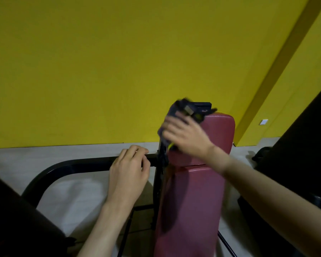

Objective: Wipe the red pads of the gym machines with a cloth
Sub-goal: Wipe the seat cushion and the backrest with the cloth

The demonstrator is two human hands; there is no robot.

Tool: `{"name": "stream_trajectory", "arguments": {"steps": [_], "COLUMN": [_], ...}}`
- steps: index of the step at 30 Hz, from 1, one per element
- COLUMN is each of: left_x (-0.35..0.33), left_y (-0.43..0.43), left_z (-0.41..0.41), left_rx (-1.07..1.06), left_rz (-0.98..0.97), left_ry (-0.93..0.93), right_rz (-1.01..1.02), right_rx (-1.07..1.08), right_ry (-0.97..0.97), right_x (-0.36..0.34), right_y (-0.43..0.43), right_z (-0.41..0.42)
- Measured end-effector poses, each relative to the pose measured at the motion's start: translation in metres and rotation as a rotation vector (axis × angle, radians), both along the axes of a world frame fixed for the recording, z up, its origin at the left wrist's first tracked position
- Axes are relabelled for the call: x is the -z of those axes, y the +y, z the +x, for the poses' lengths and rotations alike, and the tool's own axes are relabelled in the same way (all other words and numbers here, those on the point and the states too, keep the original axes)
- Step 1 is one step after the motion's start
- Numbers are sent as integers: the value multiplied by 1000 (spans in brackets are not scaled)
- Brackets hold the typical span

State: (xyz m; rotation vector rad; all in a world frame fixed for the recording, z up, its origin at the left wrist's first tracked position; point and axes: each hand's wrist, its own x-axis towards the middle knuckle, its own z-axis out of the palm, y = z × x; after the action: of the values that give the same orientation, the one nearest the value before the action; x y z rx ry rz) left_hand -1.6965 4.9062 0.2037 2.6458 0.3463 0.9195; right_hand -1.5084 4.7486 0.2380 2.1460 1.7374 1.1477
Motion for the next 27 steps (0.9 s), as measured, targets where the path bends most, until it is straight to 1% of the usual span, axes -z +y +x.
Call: {"name": "stream_trajectory", "arguments": {"steps": [2, 4, 6, 8, 11, 14, 16, 19, 23, 27], "left_x": [-1, -3, -5, -6, -5, -2, 1, 1, -4, -8], "left_y": [-4, -9, -14, -19, -24, -26, -25, -21, -20, -27], "left_z": [3, 8, 13, 18, 21, 22, 23, 24, 30, 39], "left_rx": [-1, 7, 19, 21, 41, 60, 73, 89, 105, 146], "left_rz": [-10, -13, -11, -11, -9, 1, 9, 5, 2, -5], "left_ry": [2, 1, 6, 14, 18, 17, 23, 34, 44, 42], "right_rz": [236, 407, 529, 617, 641, 589, 554, 605, 760, 890], "right_rx": [127, 210, 252, 293, 373, 510, 548, 506, 471, 499], "right_ry": [60, 123, 121, 173, 301, 449, 516, 480, 404, 360], "right_x": [-18, -12, 5, 26, 85, 152, 164, 138, 71, 20], "right_y": [-4, -7, -2, 0, -12, -31, -38, -39, -28, -18], "right_z": [8, 3, -14, -33, -61, -86, -89, -72, -38, -15]}}
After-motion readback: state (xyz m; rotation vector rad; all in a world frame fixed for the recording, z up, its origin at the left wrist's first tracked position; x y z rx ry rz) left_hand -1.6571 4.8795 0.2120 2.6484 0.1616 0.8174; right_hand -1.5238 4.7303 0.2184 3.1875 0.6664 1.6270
